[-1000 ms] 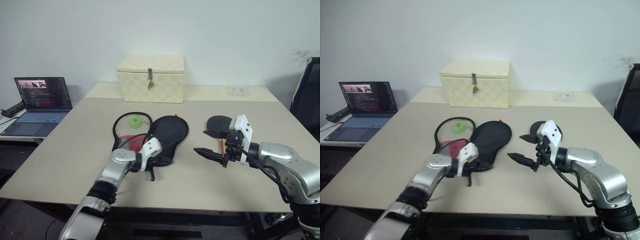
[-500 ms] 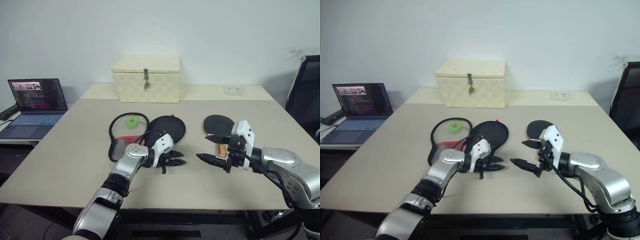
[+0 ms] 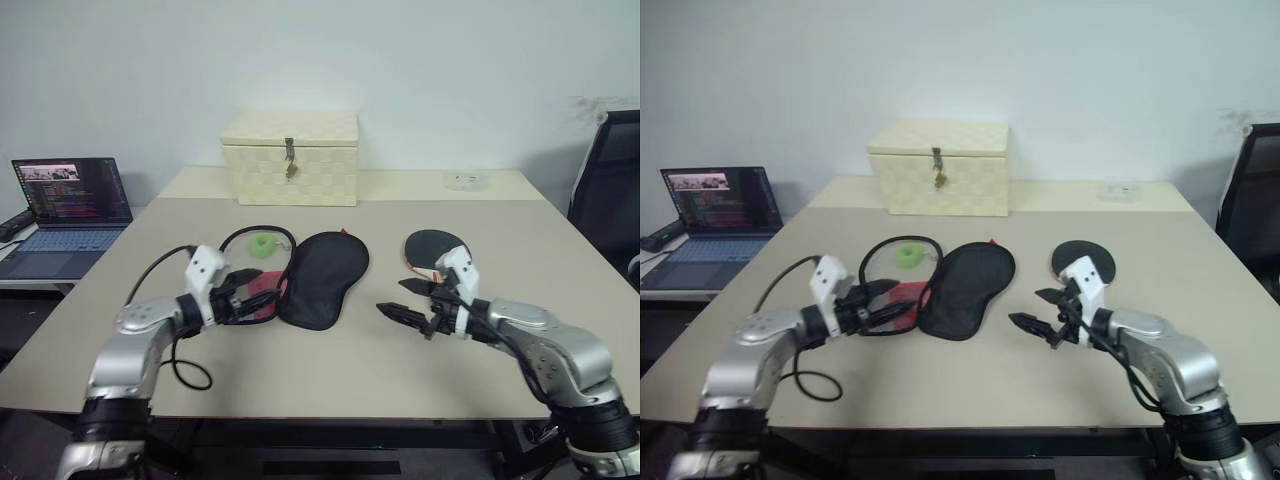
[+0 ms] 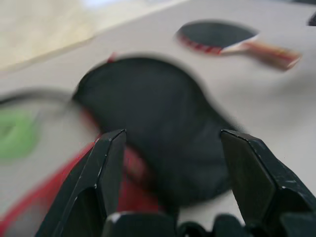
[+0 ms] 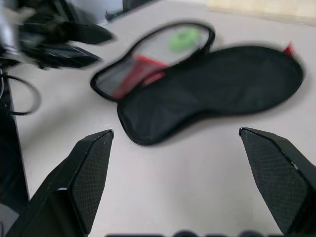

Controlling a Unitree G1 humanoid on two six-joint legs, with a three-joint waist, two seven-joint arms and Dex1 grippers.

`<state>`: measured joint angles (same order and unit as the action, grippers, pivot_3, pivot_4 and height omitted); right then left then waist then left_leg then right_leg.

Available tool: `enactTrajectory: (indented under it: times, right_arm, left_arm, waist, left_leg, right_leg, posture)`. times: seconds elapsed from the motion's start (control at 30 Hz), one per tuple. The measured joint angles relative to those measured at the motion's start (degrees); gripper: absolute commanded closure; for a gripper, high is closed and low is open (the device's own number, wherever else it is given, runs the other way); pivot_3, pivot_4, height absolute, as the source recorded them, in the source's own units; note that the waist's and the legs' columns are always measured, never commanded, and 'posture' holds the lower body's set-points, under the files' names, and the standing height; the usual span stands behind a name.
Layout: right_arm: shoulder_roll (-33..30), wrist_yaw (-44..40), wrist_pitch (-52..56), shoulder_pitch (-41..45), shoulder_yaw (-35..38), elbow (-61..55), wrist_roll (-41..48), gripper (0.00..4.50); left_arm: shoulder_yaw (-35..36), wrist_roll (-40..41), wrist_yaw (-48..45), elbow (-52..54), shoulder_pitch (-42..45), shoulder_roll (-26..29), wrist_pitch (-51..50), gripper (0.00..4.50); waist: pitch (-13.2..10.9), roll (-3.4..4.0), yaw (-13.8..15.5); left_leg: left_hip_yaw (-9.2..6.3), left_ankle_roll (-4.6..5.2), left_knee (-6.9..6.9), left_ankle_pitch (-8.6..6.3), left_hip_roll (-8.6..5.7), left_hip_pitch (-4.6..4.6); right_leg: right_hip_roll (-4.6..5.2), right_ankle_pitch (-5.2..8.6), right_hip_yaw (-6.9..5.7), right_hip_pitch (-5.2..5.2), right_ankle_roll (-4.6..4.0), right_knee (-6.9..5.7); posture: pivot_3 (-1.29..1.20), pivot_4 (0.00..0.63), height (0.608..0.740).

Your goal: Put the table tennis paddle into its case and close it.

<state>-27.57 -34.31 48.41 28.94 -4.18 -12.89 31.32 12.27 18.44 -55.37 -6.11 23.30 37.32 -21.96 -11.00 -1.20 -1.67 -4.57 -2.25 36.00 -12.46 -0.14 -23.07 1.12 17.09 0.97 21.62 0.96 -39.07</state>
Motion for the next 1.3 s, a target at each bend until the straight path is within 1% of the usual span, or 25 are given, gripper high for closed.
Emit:
enactTrajectory:
  times: [0.13, 0.27, 0.43, 0.63, 0.77, 0.87, 0.97, 1.0, 1.03, 1.23, 1.3]
  right_arm:
    - [5.99, 2.73, -0.65, 3.55, -4.85, 6.44, -4.55, 0.0]
    - [11.84, 5.8, -2.75, 8.12, -7.31, 15.48, -9.64, 0.0]
    - [17.63, 9.47, -6.79, 12.25, -7.84, 28.35, -14.86, 0.0]
    - [21.93, 9.29, -11.26, 15.75, -7.59, 37.05, -17.26, 0.0]
    - [25.79, 7.88, -14.56, 19.09, -7.45, 43.64, -18.89, 0.0]
    - [28.44, 7.14, -17.23, 20.78, -7.92, 47.67, -20.07, 0.64]
    - [29.83, 7.15, -18.71, 21.81, -7.69, 49.99, -21.05, 1.6]
    - [30.24, 7.34, -19.12, 22.13, -7.0, 50.84, -21.06, 2.05]
    - [30.35, 7.55, -19.28, 22.45, -6.46, 51.48, -21.06, 2.37]
    - [29.93, 9.33, -17.77, 23.45, -0.7, 52.32, -19.66, 4.47]
    - [28.99, 9.28, -15.39, 23.28, 0.9, 51.4, -18.56, 4.47]
  left_arm:
    - [2.93, 1.1, 1.03, 1.05, -1.39, 3.15, -0.5, 1.25]
    - [3.57, 1.95, 1.7, 1.4, -1.68, 3.78, -0.53, 1.25]
    - [3.47, 2.1, 2.49, 1.78, -2.02, 3.75, -1.12, 1.25]
    - [3.11, 2.12, 3.44, 2.57, -2.26, 3.7, -1.3, 1.25]
    - [2.46, 2.12, 3.58, 3.22, -2.18, 3.67, -1.33, 1.25]
    - [1.69, 2.12, 3.74, 3.58, -1.95, 3.55, -1.33, 1.22]
    - [1.55, 2.11, 4.24, 3.64, -1.95, 3.5, -1.33, 1.22]
    - [1.54, 2.11, 4.48, 3.7, -1.96, 3.51, -1.33, 1.22]
    - [1.53, 2.11, 4.63, 3.82, -1.96, 3.51, -1.33, 1.22]
    - [1.5, 2.18, 4.7, 4.99, -1.97, 3.51, -1.33, 1.22]
    - [1.46, 2.28, 4.64, 5.29, -1.95, 3.51, -1.33, 1.22]
  waist:
    - [0.0, 0.0, 0.08]
    - [0.0, 0.0, -0.04]
    - [0.0, 0.0, -0.11]
    - [0.01, 0.0, -0.26]
    - [0.0, 0.0, -0.89]
    - [0.0, 0.0, -1.15]
    - [0.0, 0.0, -1.24]
    - [0.0, 0.0, -1.25]
    - [0.0, 0.0, -1.24]
    - [0.0, 0.0, -1.19]
    - [0.0, 0.0, -1.19]
  left_leg:
    - [-0.01, -0.01, 0.0, 0.01, 0.0, 0.01]
    - [0.08, -0.01, -0.03, 0.01, -0.02, 0.02]
    - [0.1, -0.01, -0.11, 0.0, -0.01, 0.0]
    - [0.13, -0.01, -0.1, 0.0, 0.04, 0.03]
    - [0.18, -0.01, -0.1, 0.01, 0.13, 0.09]
    - [0.18, -0.01, -0.11, 0.0, 0.13, 0.08]
    - [0.19, -0.02, -0.1, 0.0, 0.12, 0.04]
    - [0.19, -0.02, -0.1, 0.0, 0.11, 0.04]
    - [0.19, -0.02, -0.1, 0.01, 0.11, 0.05]
    - [0.18, -0.02, -0.09, 0.01, 0.1, 0.05]
    - [0.19, -0.02, -0.09, 0.01, 0.09, 0.04]
  right_leg:
    - [0.0, 0.0, -0.01, -0.01, -0.01, 0.0]
    - [0.01, -0.01, 0.0, 0.03, -0.01, 0.0]
    - [0.01, -0.01, 0.01, 0.11, -0.03, -0.02]
    - [-0.02, -0.04, 0.03, 0.12, -0.06, -0.07]
    - [-0.09, -0.06, 0.06, 0.15, -0.11, -0.18]
    - [-0.09, -0.02, 0.06, 0.22, -0.17, -0.3]
    - [-0.08, -0.01, 0.08, 0.29, -0.18, -0.36]
    - [-0.07, -0.01, 0.08, 0.29, -0.18, -0.37]
    - [-0.07, -0.01, 0.08, 0.29, -0.18, -0.37]
    - [-0.06, -0.01, 0.08, 0.3, -0.19, -0.43]
    - [-0.06, -0.01, 0.09, 0.31, -0.19, -0.42]
  posture:
    - [0.0, 0.15, 0.74]
    - [0.0, 0.15, 0.74]
    - [0.0, 0.15, 0.74]
    - [0.0, 0.15, 0.74]
    - [0.0, 0.15, 0.74]
    - [0.0, 0.15, 0.74]
    - [0.0, 0.15, 0.74]
    - [0.0, 0.15, 0.74]
    - [0.0, 0.15, 0.74]
    - [0.0, 0.15, 0.74]
    - [0.0, 0.15, 0.74]
